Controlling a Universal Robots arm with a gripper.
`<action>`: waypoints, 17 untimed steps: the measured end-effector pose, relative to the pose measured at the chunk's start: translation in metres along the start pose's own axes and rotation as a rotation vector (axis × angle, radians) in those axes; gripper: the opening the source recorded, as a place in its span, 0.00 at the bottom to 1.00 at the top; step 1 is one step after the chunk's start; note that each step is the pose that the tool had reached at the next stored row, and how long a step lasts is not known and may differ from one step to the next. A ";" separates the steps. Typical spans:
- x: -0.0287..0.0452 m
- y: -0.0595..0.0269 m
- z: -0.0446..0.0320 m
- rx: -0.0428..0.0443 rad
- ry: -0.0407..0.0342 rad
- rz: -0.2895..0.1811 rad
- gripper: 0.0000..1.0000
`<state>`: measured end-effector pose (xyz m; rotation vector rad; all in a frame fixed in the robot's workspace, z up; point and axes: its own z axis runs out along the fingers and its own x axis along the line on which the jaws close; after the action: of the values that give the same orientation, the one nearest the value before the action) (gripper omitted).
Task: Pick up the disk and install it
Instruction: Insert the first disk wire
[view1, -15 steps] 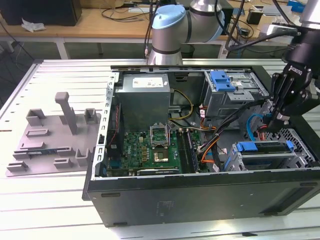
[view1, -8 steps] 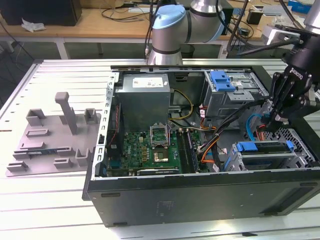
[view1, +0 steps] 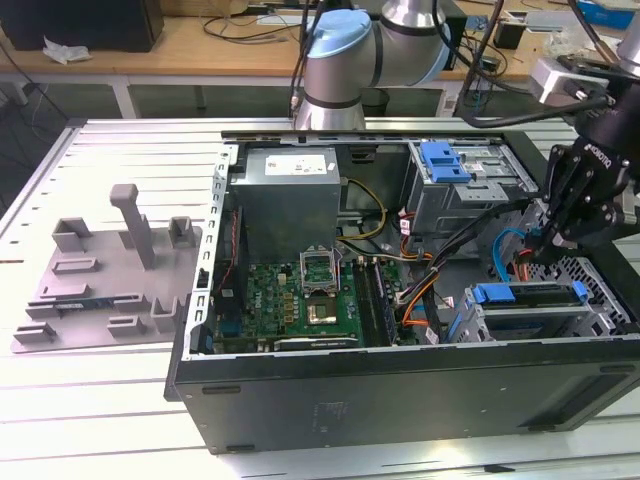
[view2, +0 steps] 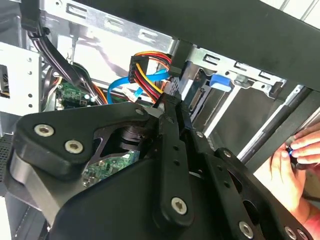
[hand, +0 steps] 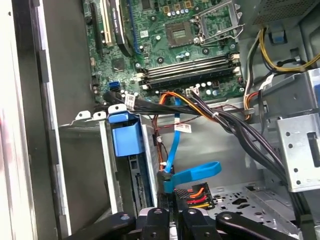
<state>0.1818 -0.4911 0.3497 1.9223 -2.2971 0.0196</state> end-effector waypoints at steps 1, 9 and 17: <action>0.0042 0.0007 0.0005 0.0049 -0.0003 -0.010 0.17; 0.0098 0.0025 0.0013 0.0248 -0.0027 -0.035 0.17; 0.0097 0.0034 0.0014 0.0352 0.0031 -0.113 0.17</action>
<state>0.1766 -0.5001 0.3497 2.0651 -2.1963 0.0508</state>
